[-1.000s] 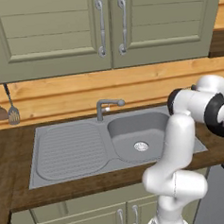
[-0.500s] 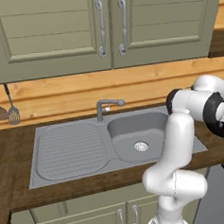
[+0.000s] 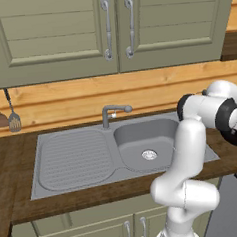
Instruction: Pick the eggplant from the sink and place it in the bowl. Then pick the bowl and place it in the microwave. Then close the microwave door and press the start button.
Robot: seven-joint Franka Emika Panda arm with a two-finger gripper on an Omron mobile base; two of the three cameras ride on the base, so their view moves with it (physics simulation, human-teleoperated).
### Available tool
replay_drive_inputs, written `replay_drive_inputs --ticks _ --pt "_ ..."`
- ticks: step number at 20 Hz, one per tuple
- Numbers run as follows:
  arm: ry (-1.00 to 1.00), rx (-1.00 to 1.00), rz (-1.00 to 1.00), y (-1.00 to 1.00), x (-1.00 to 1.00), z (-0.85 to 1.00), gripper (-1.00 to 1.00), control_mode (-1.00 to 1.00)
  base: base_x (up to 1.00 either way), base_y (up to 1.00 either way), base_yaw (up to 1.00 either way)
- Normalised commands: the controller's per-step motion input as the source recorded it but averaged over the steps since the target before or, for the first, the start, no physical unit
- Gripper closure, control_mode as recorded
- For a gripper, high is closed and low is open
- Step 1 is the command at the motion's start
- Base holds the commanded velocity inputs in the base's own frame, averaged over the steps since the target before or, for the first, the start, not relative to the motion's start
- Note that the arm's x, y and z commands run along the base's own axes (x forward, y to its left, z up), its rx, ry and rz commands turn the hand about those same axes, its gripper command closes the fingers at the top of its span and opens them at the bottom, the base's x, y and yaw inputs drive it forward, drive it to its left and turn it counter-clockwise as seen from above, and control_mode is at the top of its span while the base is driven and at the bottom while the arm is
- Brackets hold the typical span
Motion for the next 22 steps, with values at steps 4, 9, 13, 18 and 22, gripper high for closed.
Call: replay_drive_inputs --ticks 4,9,13,18,22 --pt "-0.19 0.00 0.00 -0.01 -0.12 0.42 -1.00 -1.00 0.00 0.00 0.00" --pt "-0.13 0.00 -0.01 -0.01 -0.19 0.56 -1.00 -1.00 0.00 0.00 0.00" --pt "-0.01 0.00 -0.02 -0.03 -0.24 0.18 -1.00 -1.00 0.00 0.00 0.00" --pt "0.00 0.00 -0.03 -0.24 -0.23 0.00 -1.00 -1.00 0.00 0.00 0.00" --pt "0.04 0.00 -0.05 -0.21 -0.07 0.00 -1.00 -1.00 0.00 0.00 0.00"
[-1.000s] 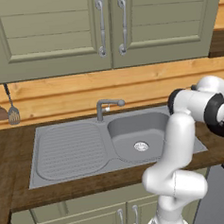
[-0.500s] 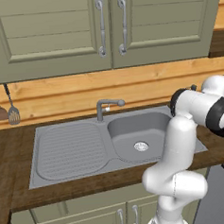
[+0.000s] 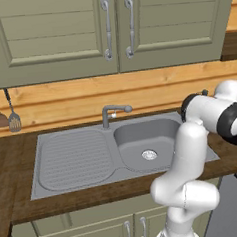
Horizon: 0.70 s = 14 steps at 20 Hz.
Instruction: Pick the eggplant from the sink and place it in the bowl. Then pick the bowl and place it in the microwave. Then close the microwave door and press the start button.
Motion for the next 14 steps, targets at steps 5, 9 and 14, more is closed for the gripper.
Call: replay_drive_inputs --ticks 5,9,14 --pt "0.08 0.00 -0.08 -0.29 0.03 0.00 -1.00 -1.00 0.00 0.00 0.00" --pt "0.08 0.01 -0.07 -0.17 0.16 -0.01 -1.00 -1.00 0.00 0.00 0.00" --pt "0.04 0.03 -0.04 -0.17 0.03 -0.17 -1.00 -1.00 0.00 0.00 0.00"
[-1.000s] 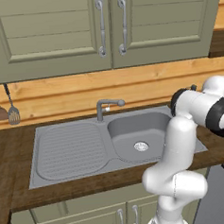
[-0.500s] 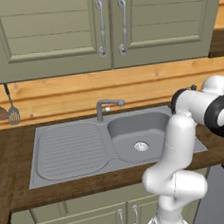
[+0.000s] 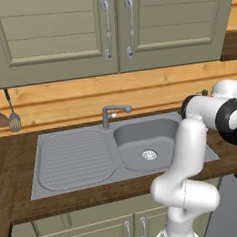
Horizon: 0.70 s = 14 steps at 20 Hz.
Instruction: Pick the eggplant from the sink and place it in the bowl. Then pick the bowl and place it in the microwave. Then close the microwave door and press the start button.
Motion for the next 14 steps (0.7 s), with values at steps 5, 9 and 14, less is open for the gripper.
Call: replay_drive_inputs --ticks 5,9,14 --pt "0.03 0.04 0.00 -0.22 0.00 -0.31 -1.00 -1.00 0.00 0.00 0.00" --pt "0.02 0.05 0.00 -0.11 0.08 -0.24 -1.00 -1.00 0.00 0.00 0.00" --pt "0.02 0.03 0.00 -0.03 0.08 -0.20 -1.00 -1.00 0.00 0.00 0.00"
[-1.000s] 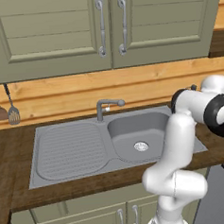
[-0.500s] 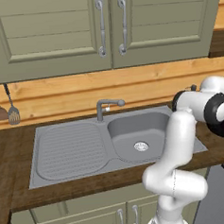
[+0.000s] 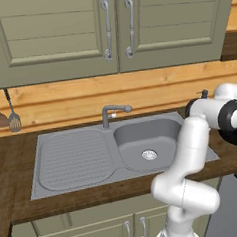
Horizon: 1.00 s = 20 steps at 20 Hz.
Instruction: Pick the eggplant from the sink and place it in the bowl. Then pick the bowl and place it in the microwave. Then close the microwave door and press the start button.
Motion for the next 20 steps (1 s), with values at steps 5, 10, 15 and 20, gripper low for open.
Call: replay_drive_inputs --ticks 5,10,15,20 --pt "0.03 0.03 0.00 0.00 0.13 -0.19 -1.00 -1.00 0.00 0.00 0.00" --pt "0.04 0.01 0.00 0.00 0.09 -0.18 1.00 -1.00 0.00 0.00 0.00" --pt "0.04 0.00 0.00 0.00 0.00 -0.15 1.00 -1.00 0.00 0.00 0.00" --pt "0.00 0.04 0.00 -0.03 -0.04 0.00 1.00 -1.00 0.00 0.00 0.00"
